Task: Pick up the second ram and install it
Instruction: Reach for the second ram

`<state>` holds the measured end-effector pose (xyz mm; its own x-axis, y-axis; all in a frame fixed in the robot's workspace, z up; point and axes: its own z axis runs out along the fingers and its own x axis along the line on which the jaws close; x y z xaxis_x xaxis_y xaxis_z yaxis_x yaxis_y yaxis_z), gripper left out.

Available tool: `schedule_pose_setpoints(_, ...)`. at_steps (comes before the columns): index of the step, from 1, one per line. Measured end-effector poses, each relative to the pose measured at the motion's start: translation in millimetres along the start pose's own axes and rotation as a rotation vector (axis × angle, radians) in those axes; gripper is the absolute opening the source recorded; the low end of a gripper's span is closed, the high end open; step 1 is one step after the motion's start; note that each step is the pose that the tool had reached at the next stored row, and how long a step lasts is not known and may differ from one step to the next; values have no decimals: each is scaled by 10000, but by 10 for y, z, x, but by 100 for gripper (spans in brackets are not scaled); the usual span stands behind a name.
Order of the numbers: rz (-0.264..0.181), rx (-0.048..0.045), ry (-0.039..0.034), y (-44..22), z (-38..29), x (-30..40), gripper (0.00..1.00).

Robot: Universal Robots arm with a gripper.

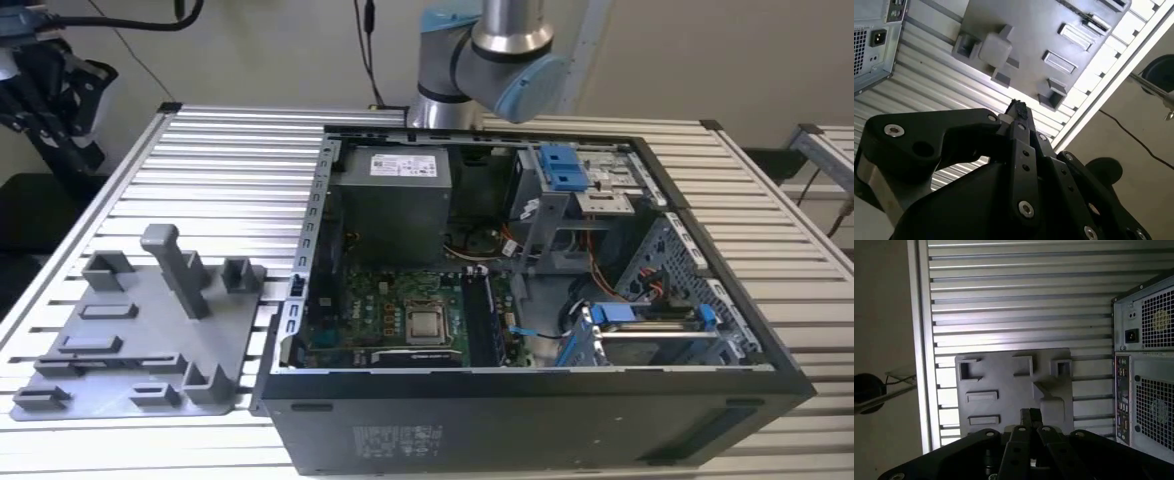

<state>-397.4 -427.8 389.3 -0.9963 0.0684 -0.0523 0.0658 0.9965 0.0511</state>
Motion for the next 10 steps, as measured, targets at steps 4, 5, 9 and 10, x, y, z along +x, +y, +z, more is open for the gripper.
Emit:
schedule_pose_setpoints(4, 0, 0, 0, -88, 6, 28, 11)
schedule_pose_setpoints(5, 0, 0, 2, -116, 11, 28, 11)
schedule_pose_setpoints(9, 6, 8, 128, -237, 30, 26, 11)
schedule_pose_setpoints(10, 8, 11, 169, -268, 35, 27, 11)
